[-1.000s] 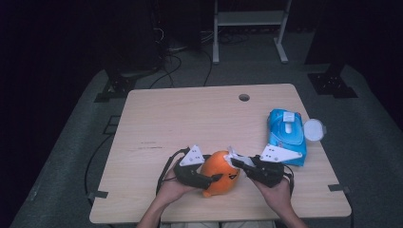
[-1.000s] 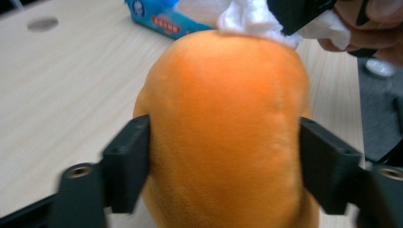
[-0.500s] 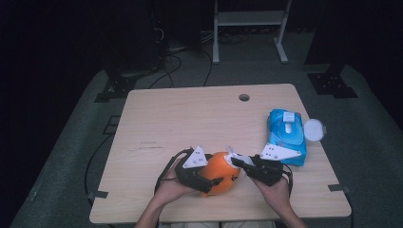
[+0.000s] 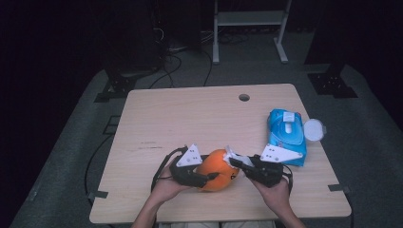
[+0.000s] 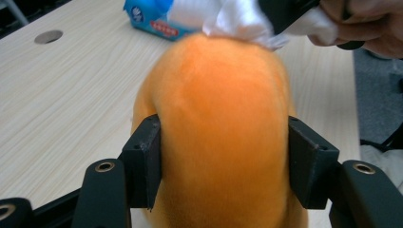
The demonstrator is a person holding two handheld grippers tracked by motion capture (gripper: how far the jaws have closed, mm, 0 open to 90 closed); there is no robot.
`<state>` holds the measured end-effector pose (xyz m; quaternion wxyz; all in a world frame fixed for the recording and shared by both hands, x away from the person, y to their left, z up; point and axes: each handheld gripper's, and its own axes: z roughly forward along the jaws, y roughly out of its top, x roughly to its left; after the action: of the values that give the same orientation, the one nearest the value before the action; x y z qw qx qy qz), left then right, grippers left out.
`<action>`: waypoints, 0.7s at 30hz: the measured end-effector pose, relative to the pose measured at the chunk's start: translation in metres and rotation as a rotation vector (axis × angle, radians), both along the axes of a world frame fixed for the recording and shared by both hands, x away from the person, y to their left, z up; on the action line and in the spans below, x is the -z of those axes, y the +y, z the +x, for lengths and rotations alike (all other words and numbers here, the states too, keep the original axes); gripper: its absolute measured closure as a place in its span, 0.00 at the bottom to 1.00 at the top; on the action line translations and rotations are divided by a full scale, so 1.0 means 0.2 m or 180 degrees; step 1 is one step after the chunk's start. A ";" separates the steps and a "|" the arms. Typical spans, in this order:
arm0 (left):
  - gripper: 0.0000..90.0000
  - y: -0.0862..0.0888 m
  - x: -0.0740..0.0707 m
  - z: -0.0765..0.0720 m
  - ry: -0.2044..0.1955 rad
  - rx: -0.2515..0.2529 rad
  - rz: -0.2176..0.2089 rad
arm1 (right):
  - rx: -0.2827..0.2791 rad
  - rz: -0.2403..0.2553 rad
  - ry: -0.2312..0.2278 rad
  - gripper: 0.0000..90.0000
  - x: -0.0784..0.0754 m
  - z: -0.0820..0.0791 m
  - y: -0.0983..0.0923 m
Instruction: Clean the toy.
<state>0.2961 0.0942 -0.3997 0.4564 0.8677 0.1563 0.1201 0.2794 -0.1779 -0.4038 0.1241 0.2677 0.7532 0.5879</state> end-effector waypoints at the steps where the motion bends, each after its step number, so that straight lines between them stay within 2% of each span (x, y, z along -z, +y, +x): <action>1: 0.41 -0.01 0.01 0.01 0.0014 -0.0013 0.0041 | 0.0046 -0.0005 0.0084 0.89 0.03 0.02 -0.01; 2: 0.37 -0.01 0.02 0.01 0.0047 -0.0031 0.0058 | 0.0074 -0.0010 0.0183 0.89 0.07 0.04 -0.02; 4: 0.24 -0.02 0.03 0.01 0.0137 -0.0029 0.0004 | 0.0123 0.0057 0.0326 0.89 0.12 0.08 -0.04; 5: 0.19 -0.02 0.03 0.01 0.0141 -0.0029 0.0019 | 0.0143 0.0075 0.0368 0.89 0.13 0.08 -0.04; 7: 0.14 -0.02 0.04 0.01 0.0146 -0.0020 0.0062 | 0.0183 0.0015 0.0351 0.89 0.12 0.09 -0.04; 9: 0.19 -0.02 0.05 0.01 0.0121 -0.0048 0.0063 | 0.0176 0.0050 0.0350 0.89 0.11 0.08 -0.04; 11: 0.31 -0.02 0.04 0.00 0.0023 -0.0059 0.0072 | 0.0136 0.0020 0.0248 0.88 0.09 0.05 -0.02; 13: 0.40 -0.02 0.02 0.00 -0.0012 -0.0006 0.0012 | 0.0020 0.0060 0.0139 0.88 0.05 0.01 0.01; 15: 0.42 -0.01 0.00 -0.01 0.0003 0.0045 -0.0031 | -0.0072 0.0037 -0.0005 0.88 0.02 -0.03 0.04; 17: 0.42 0.00 0.00 -0.01 0.0027 0.0060 -0.0048 | -0.0082 0.0020 -0.0057 0.88 0.00 -0.04 0.05; 19: 0.40 -0.01 0.02 0.00 0.0024 0.0032 0.0054 | -0.0035 -0.0010 0.0032 0.88 0.03 -0.01 0.04; 20: 0.36 -0.01 0.03 0.00 0.0043 0.0019 0.0031 | 0.0024 -0.0058 0.0109 0.88 0.06 0.01 0.03; 21: 0.31 -0.02 0.03 0.01 0.0081 0.0001 0.0004 | 0.0063 -0.0042 0.0191 0.88 0.10 0.04 0.02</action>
<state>0.2977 0.0904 -0.4055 0.4539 0.8694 0.1618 0.1091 0.2865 -0.1743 -0.4242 0.1091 0.2918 0.7577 0.5734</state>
